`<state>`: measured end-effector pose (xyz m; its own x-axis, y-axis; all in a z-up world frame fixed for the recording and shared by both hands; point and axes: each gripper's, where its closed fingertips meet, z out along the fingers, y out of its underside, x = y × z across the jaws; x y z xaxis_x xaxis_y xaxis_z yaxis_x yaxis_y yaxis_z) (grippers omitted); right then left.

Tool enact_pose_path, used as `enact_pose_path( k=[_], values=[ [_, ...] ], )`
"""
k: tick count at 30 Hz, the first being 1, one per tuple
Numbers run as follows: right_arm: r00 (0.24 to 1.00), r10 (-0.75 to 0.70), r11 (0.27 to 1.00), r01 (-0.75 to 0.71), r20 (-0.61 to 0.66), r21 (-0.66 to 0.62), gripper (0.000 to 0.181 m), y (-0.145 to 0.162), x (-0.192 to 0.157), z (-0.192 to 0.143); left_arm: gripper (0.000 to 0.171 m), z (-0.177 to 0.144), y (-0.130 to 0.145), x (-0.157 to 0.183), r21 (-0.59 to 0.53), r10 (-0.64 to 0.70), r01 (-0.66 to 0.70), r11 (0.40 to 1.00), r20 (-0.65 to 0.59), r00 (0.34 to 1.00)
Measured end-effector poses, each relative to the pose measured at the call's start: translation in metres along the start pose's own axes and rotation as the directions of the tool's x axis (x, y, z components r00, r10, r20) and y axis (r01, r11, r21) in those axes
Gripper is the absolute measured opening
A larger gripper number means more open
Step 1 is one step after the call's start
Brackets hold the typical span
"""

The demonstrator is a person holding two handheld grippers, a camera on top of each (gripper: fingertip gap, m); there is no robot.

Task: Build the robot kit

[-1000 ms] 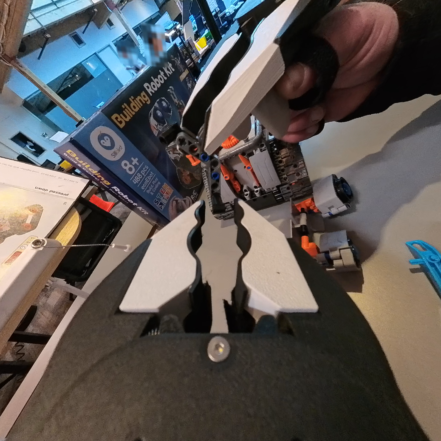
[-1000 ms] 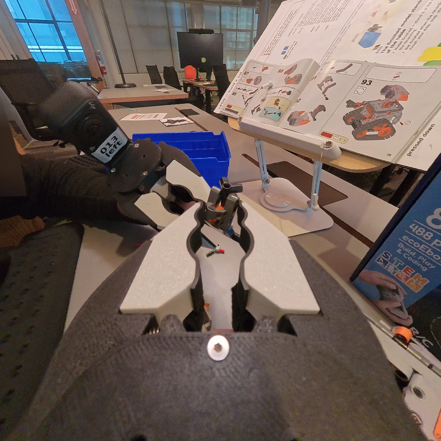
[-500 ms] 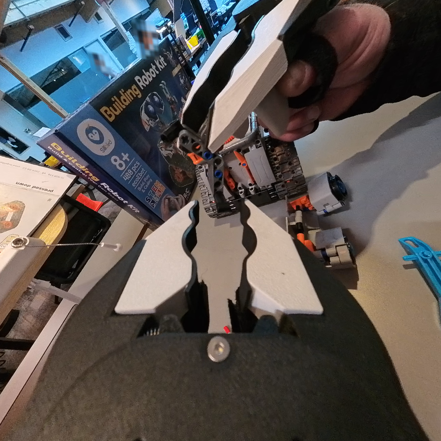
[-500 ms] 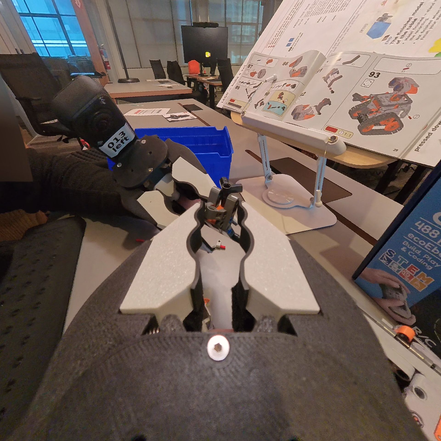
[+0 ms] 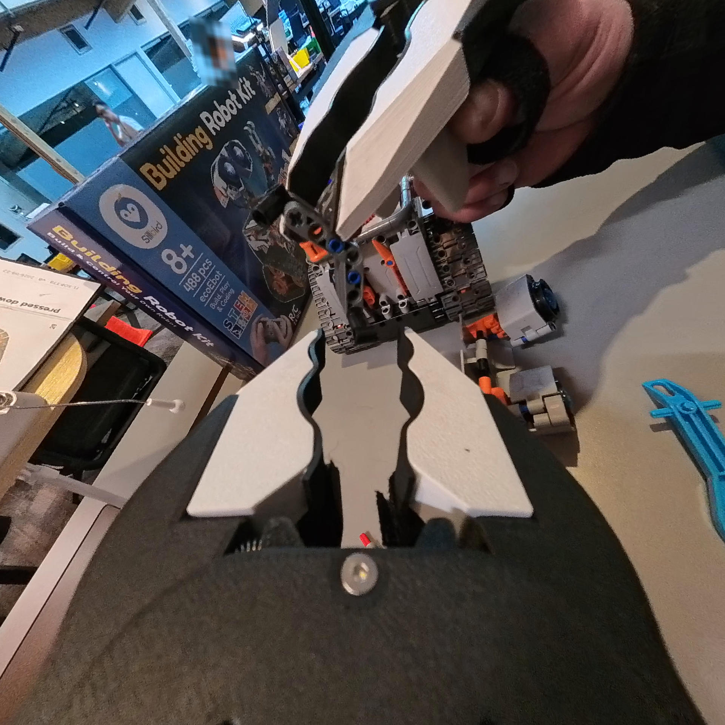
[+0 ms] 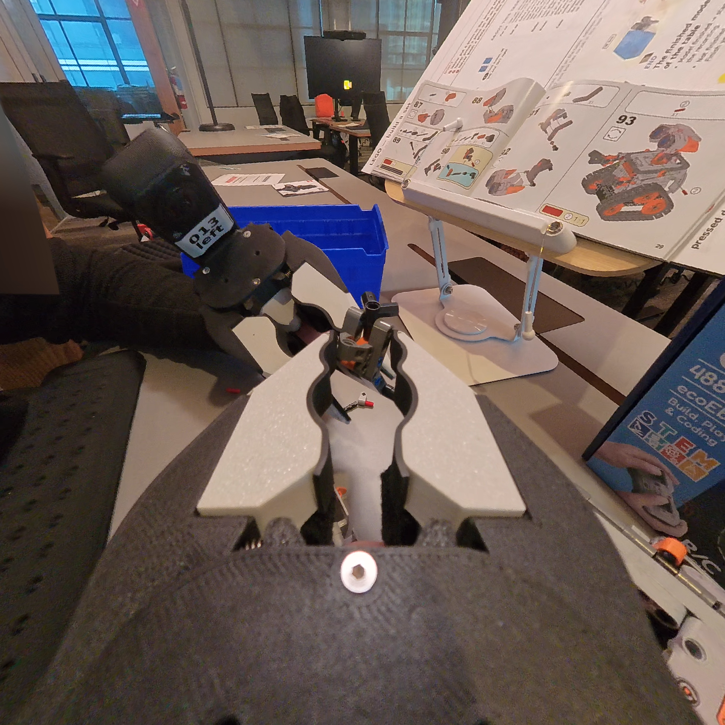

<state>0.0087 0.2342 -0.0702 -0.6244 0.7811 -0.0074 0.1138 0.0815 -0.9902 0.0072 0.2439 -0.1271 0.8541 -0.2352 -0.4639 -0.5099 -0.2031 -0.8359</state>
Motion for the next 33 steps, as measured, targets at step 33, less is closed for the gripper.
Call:
enact_pose_path(
  k=[33],
  values=[
    [0.994, -0.033, 0.999, 0.031, 0.107, 0.020, 0.025, -0.003, -0.023, 0.001, 0.067, 0.005, 0.008, 0.011, -0.001, -0.094, 0.094, 0.996, -0.112, 0.989]
  ],
)
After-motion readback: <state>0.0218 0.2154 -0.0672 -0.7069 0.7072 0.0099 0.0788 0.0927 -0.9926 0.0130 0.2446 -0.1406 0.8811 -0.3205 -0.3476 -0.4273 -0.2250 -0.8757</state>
